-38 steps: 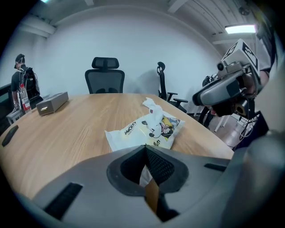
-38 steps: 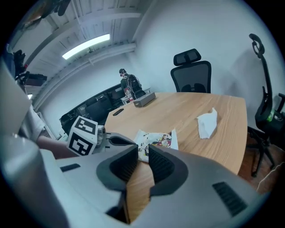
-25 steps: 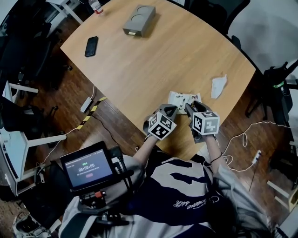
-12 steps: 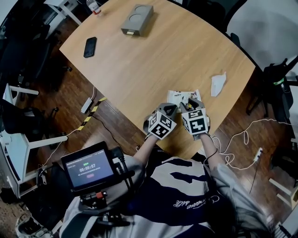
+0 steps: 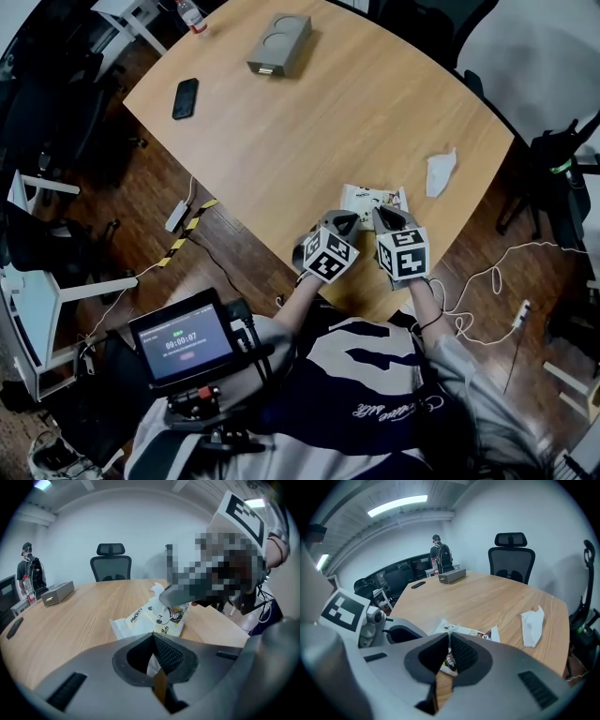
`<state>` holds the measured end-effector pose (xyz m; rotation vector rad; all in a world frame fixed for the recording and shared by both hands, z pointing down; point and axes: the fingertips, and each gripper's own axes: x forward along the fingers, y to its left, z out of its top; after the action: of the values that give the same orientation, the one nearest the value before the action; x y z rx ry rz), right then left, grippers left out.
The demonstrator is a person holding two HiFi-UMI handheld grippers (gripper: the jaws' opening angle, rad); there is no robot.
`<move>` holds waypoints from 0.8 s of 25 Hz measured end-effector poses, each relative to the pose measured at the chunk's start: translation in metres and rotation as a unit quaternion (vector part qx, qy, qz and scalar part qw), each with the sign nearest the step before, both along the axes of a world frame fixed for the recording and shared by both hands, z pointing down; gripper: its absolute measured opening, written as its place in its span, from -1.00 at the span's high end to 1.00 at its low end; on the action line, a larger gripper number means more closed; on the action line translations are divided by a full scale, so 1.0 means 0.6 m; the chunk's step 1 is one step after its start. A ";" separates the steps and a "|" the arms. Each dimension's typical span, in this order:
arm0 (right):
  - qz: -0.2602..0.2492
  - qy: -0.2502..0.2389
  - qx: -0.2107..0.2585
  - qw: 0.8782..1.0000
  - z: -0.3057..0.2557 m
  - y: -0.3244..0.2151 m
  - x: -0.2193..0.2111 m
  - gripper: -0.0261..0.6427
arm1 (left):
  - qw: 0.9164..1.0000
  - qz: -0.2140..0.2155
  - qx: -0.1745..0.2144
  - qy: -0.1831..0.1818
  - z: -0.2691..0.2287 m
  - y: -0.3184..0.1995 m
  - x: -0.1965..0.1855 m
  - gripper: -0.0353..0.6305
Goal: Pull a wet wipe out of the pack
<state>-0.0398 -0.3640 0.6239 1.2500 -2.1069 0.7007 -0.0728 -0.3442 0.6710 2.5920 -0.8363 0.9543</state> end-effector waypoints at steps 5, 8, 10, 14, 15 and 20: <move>0.026 -0.039 -0.005 0.999 -0.019 0.010 0.015 0.89 | 1.000 -0.003 0.005 -0.003 -0.003 0.001 -0.001 0.88; 0.034 -0.057 -0.006 0.998 -0.027 0.025 0.019 0.89 | 1.000 -0.004 0.009 -0.003 -0.004 0.008 0.001 0.88; 0.037 -0.073 -0.002 0.997 -0.035 0.036 0.020 0.89 | 1.000 -0.005 0.012 -0.004 -0.005 0.015 0.002 0.88; 0.050 -0.136 0.025 0.989 -0.081 0.030 0.019 0.89 | 1.000 -0.006 0.015 -0.007 -0.006 0.014 0.003 0.88; 0.054 -0.150 0.031 0.987 -0.095 0.023 0.019 0.89 | 1.000 -0.006 0.015 -0.008 -0.005 0.011 0.002 0.88; 0.059 -0.174 0.066 0.981 -0.152 0.022 0.034 0.89 | 1.000 -0.008 0.012 -0.010 -0.003 0.016 0.003 0.88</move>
<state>-0.0196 -0.3508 0.5327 1.4181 -2.4085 0.8978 -0.0710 -0.3348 0.6694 2.5967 -0.8771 0.9732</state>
